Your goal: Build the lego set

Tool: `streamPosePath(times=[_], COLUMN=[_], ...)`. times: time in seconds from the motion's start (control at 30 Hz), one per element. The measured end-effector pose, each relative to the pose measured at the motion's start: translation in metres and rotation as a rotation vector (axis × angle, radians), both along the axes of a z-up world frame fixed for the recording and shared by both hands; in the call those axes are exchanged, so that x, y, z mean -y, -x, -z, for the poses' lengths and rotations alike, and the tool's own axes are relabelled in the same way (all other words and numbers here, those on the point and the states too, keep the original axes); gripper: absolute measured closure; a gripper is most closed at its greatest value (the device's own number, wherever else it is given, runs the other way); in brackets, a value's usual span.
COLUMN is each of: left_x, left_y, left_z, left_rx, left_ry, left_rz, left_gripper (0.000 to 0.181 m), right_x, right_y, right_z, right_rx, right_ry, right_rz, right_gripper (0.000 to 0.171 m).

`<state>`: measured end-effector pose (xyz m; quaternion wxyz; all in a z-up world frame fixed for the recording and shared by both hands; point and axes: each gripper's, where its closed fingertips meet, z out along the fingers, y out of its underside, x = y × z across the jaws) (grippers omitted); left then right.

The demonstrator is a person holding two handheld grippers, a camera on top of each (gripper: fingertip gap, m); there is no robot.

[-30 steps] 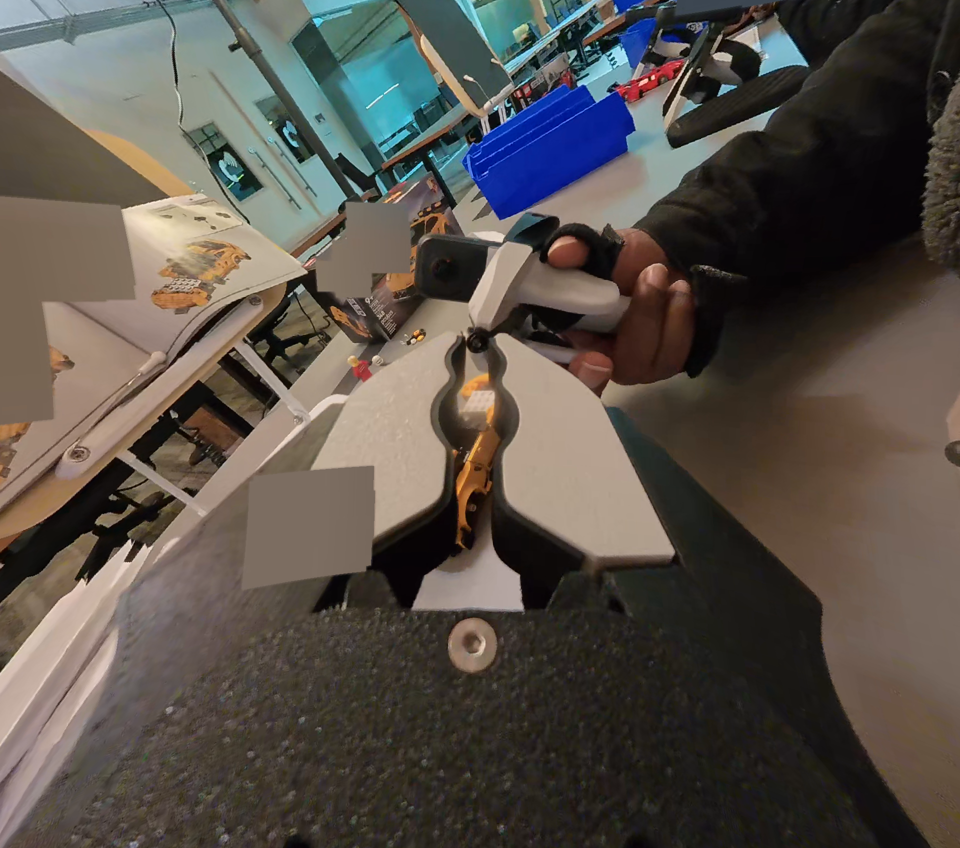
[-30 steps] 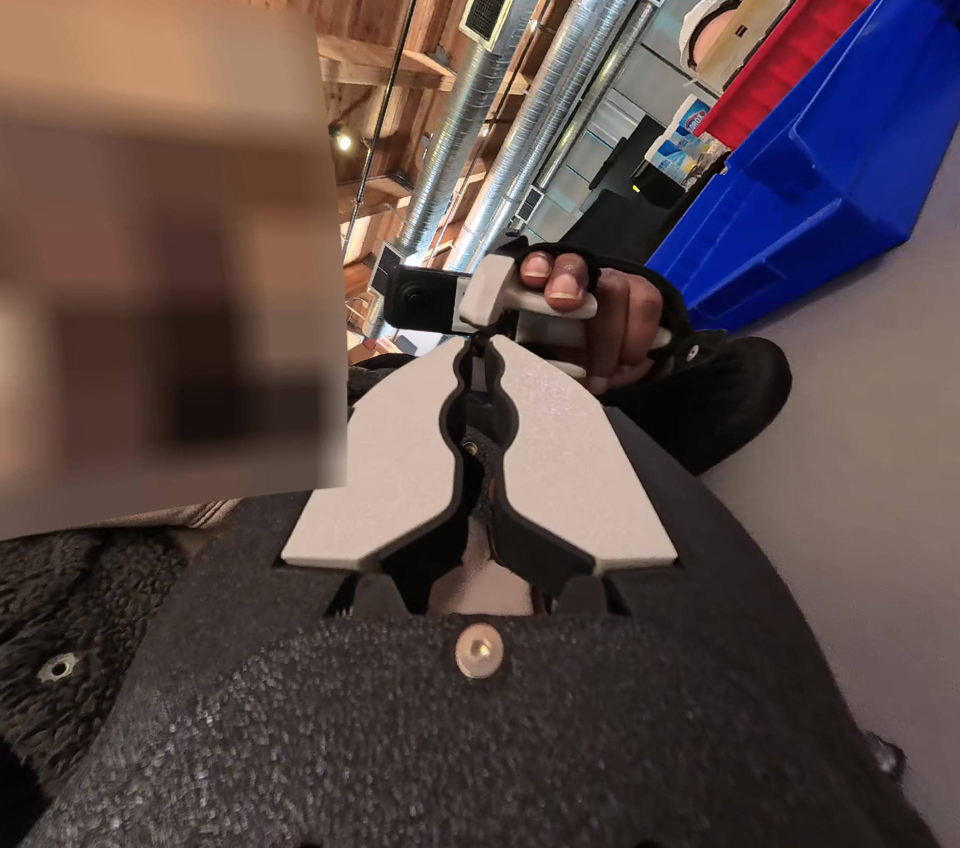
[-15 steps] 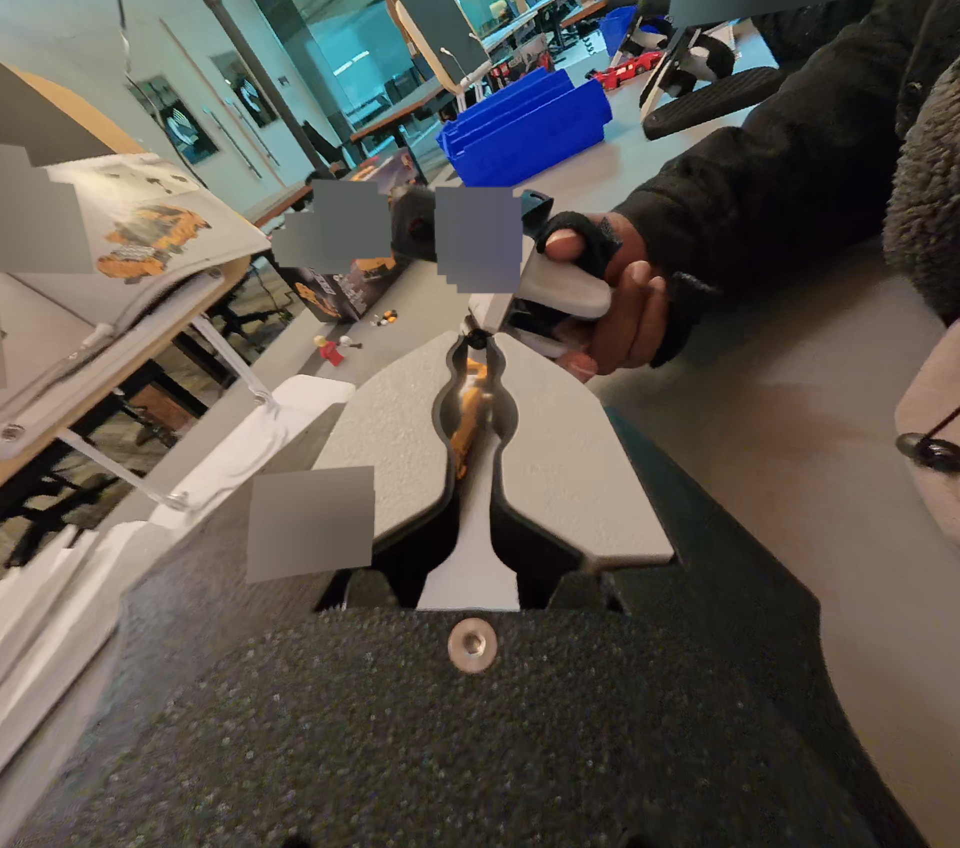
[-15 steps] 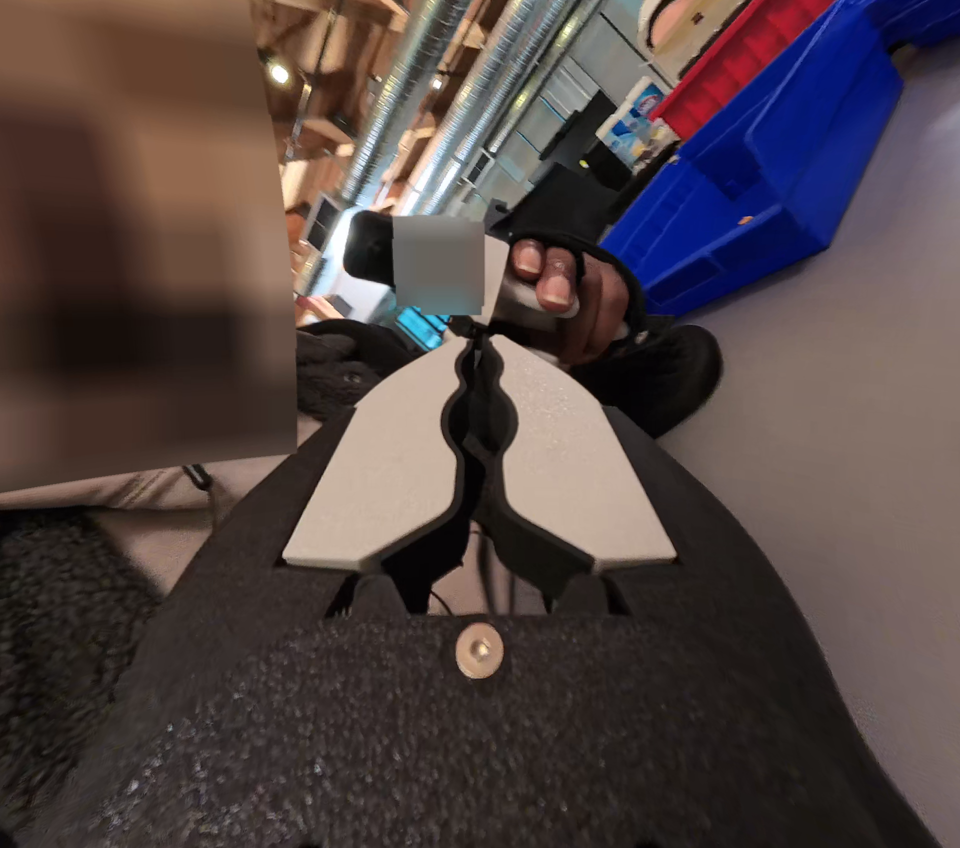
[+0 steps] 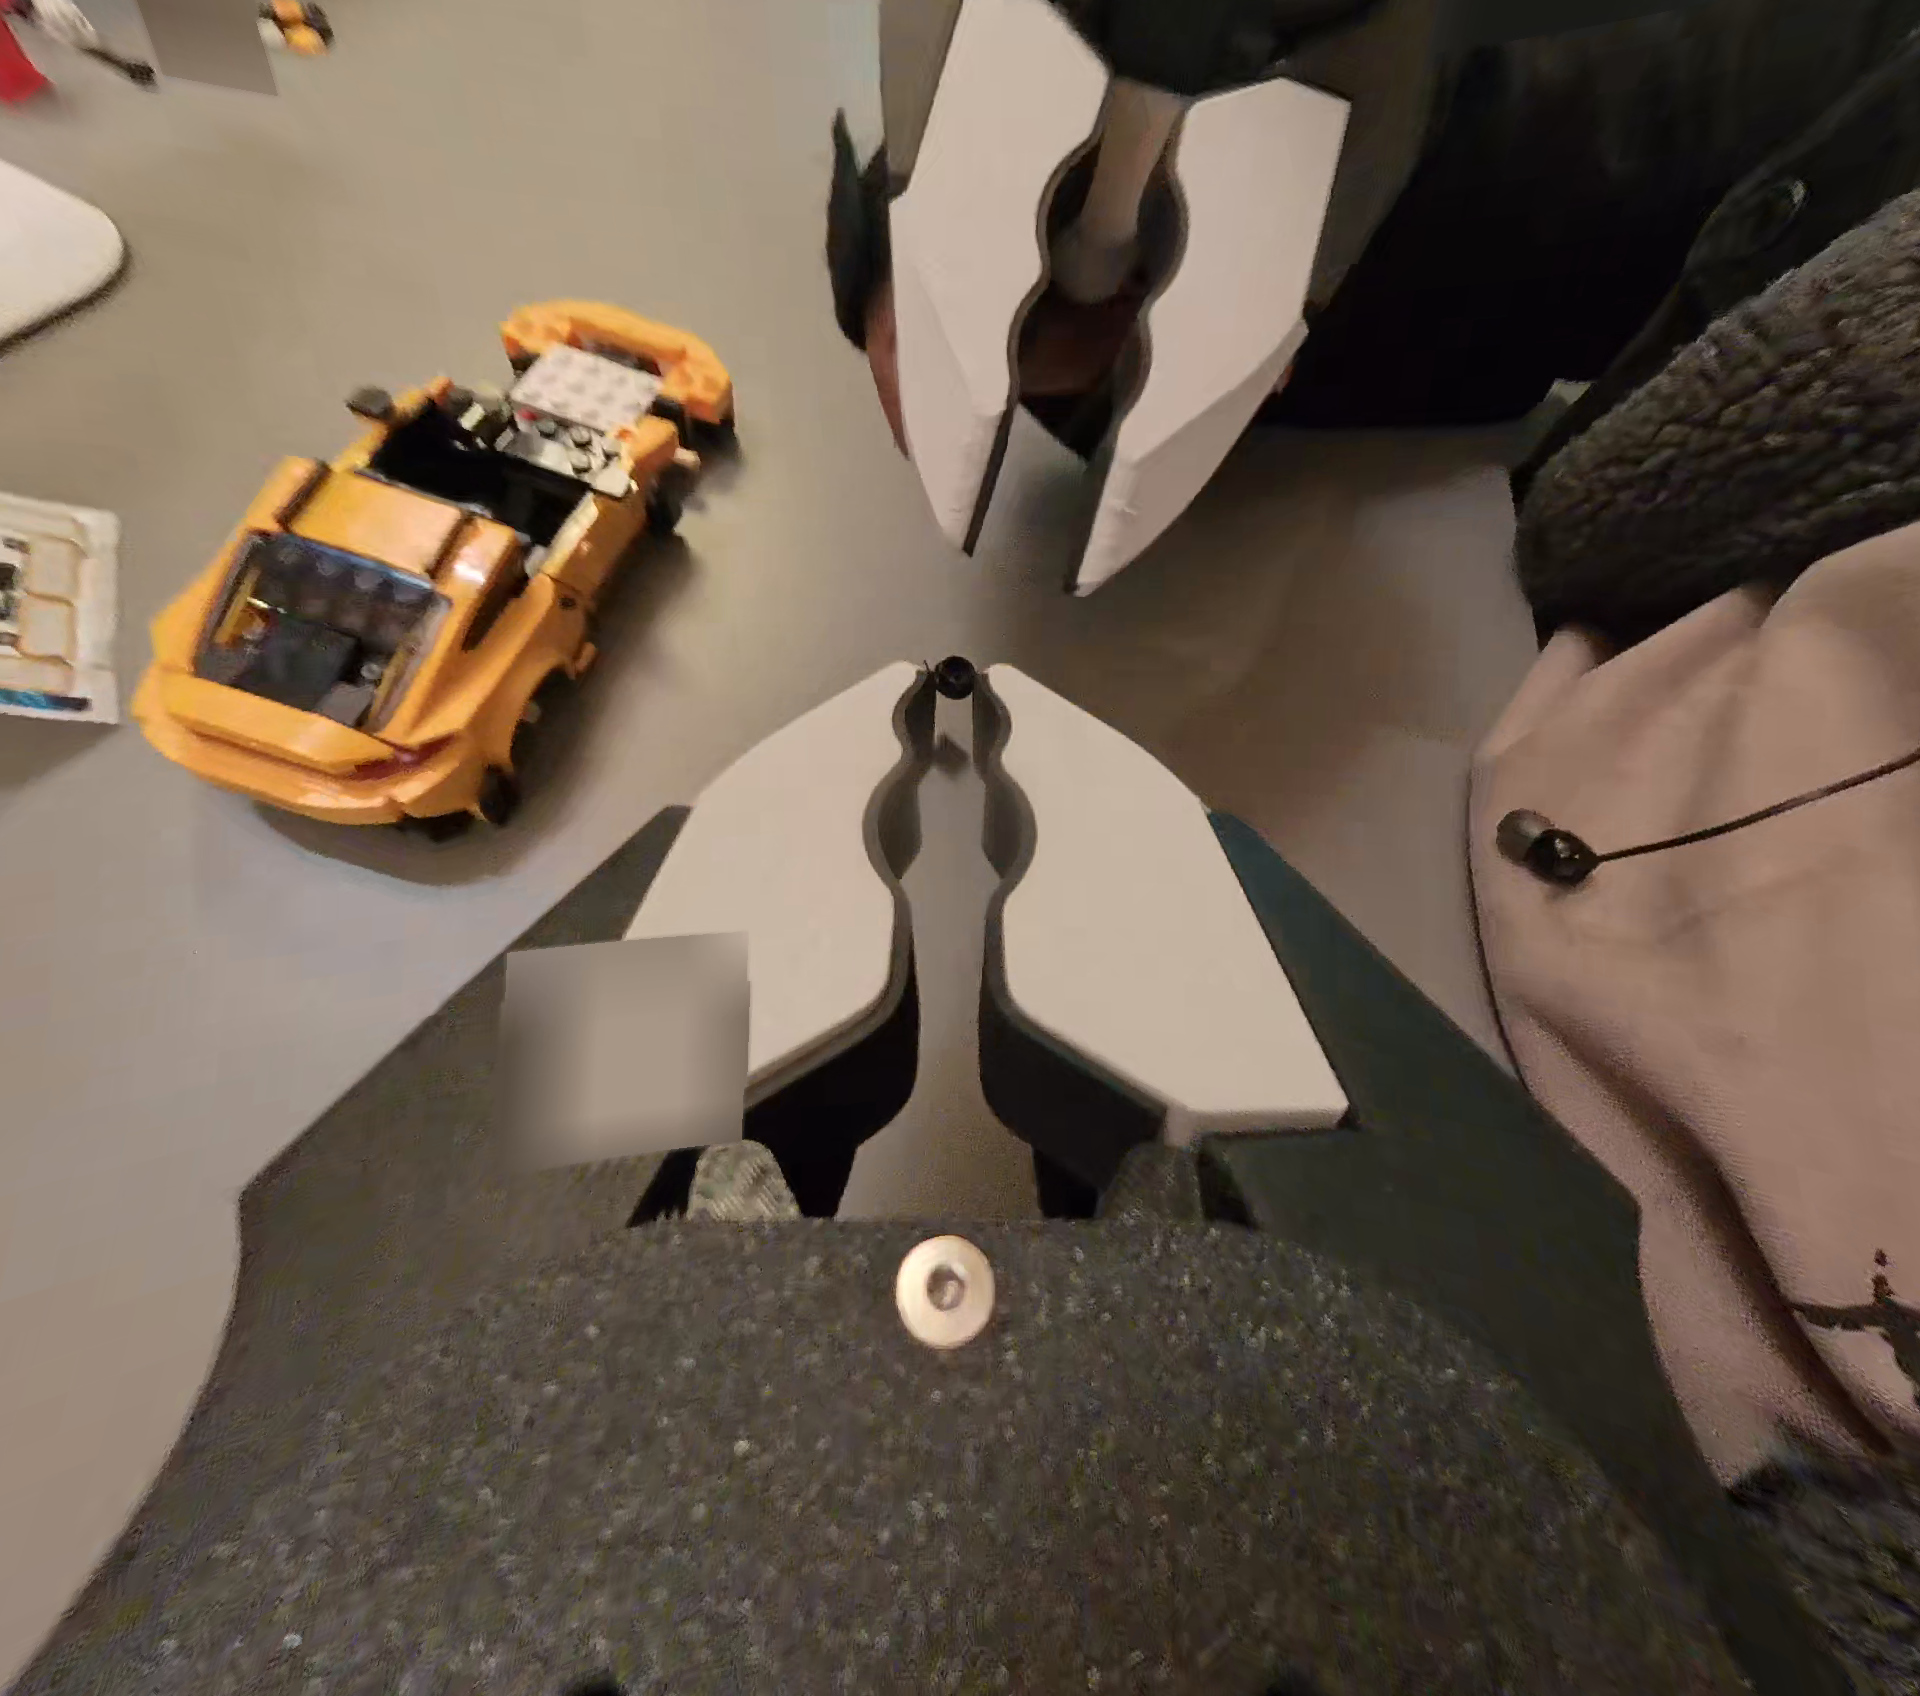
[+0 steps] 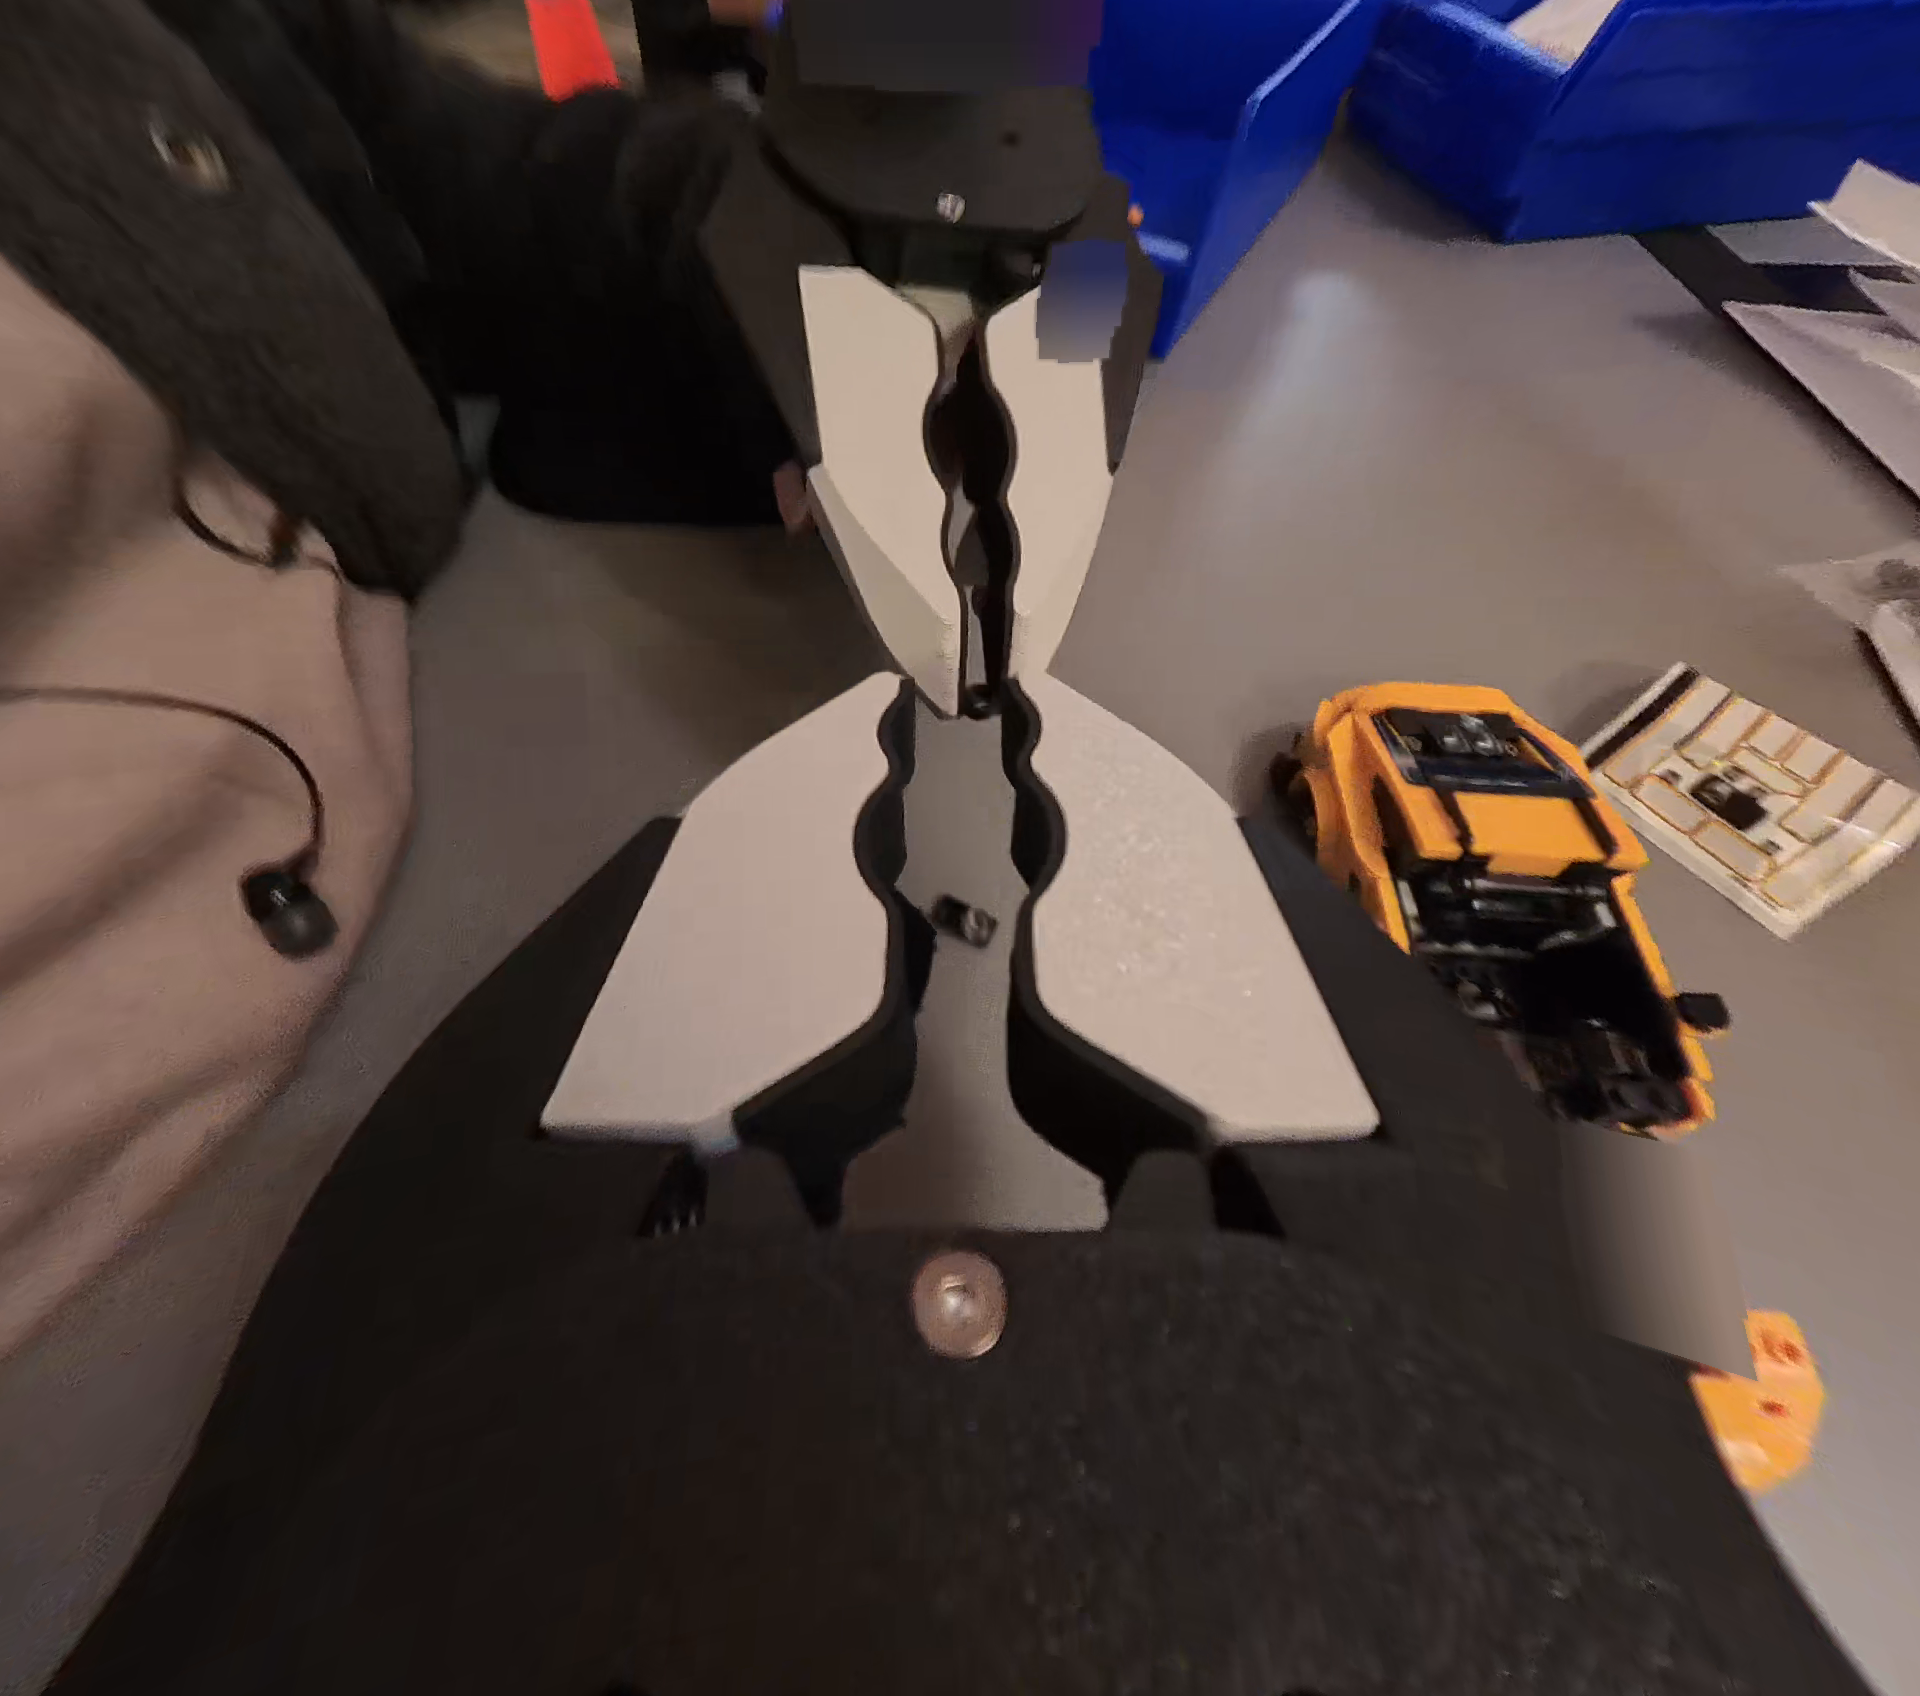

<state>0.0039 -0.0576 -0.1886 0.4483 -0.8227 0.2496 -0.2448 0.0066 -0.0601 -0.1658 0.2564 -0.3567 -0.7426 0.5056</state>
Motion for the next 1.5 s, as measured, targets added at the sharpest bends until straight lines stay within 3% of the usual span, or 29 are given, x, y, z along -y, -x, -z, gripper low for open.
streamPosePath(times=[0.17, 0.43, 0.87, 1.33, 1.5], left_x=[-0.002, -0.004, -0.002, 0.013, 0.012], left_y=[-0.004, 0.001, 0.018, -0.003, -0.008], left_z=[0.016, 0.022, 0.023, 0.037, 0.046], left_rx=[-0.052, -0.078, -0.094, -0.145, -0.189], left_ry=[0.055, 0.054, 0.051, 0.131, 0.173], left_rz=[0.010, -0.001, -0.040, 0.075, 0.077], left_gripper=[0.175, 0.175, 0.175, 0.175, 0.175], right_x=[-0.017, -0.033, -0.015, -0.002, -0.013], right_y=[-0.009, -0.009, 0.004, -0.030, -0.006], right_z=[0.039, 0.067, 0.073, 0.075, 0.078], right_rx=[0.072, 0.168, 0.360, 0.380, 0.328], right_ry=[-0.244, -0.357, -0.503, -0.384, -0.393], right_rz=[0.027, 0.000, -0.421, -0.341, -0.256], right_gripper=[0.151, 0.139, 0.127, 0.138, 0.139])
